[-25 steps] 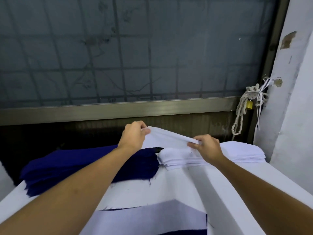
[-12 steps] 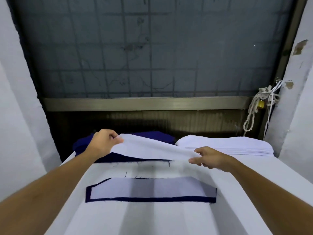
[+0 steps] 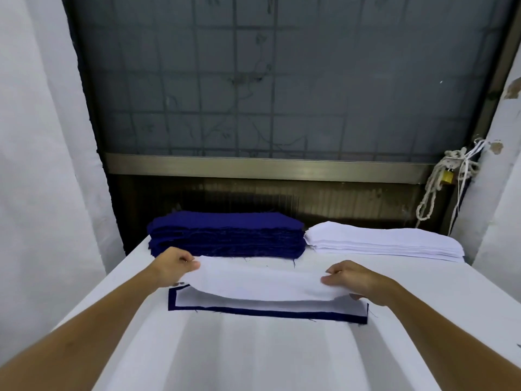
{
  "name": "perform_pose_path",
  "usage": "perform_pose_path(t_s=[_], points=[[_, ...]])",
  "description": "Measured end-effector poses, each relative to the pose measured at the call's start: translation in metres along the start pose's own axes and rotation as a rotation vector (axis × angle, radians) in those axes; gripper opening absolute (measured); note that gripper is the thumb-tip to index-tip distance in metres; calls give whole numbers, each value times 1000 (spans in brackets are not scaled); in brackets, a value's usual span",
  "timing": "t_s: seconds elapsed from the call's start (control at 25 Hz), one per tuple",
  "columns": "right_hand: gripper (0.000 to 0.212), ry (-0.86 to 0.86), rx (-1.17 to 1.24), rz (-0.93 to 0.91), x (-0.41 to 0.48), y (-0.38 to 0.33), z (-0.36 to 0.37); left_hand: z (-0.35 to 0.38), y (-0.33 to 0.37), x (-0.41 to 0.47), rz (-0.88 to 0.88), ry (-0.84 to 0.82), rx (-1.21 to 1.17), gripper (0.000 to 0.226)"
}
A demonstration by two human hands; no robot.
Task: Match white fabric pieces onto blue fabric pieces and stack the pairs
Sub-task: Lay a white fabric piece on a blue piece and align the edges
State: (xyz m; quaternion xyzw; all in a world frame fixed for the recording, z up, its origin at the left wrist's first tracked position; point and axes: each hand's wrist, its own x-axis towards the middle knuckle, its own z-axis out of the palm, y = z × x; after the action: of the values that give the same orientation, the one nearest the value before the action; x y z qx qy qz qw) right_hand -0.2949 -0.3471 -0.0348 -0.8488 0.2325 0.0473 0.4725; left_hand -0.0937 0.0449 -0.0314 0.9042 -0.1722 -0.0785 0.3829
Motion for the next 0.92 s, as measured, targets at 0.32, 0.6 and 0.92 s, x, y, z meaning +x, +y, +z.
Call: perform_pose_path(t_s=[0.32, 0.6, 0.92], points=[[15, 244, 133, -94, -3, 18, 14, 25, -28, 0, -87, 176, 156, 30], [19, 474, -97, -153, -7, 44, 39, 58, -41, -17, -97, 365, 236, 27], [28, 591, -239, -188, -9, 54, 46, 65, -43, -18, -153, 493, 230, 35]])
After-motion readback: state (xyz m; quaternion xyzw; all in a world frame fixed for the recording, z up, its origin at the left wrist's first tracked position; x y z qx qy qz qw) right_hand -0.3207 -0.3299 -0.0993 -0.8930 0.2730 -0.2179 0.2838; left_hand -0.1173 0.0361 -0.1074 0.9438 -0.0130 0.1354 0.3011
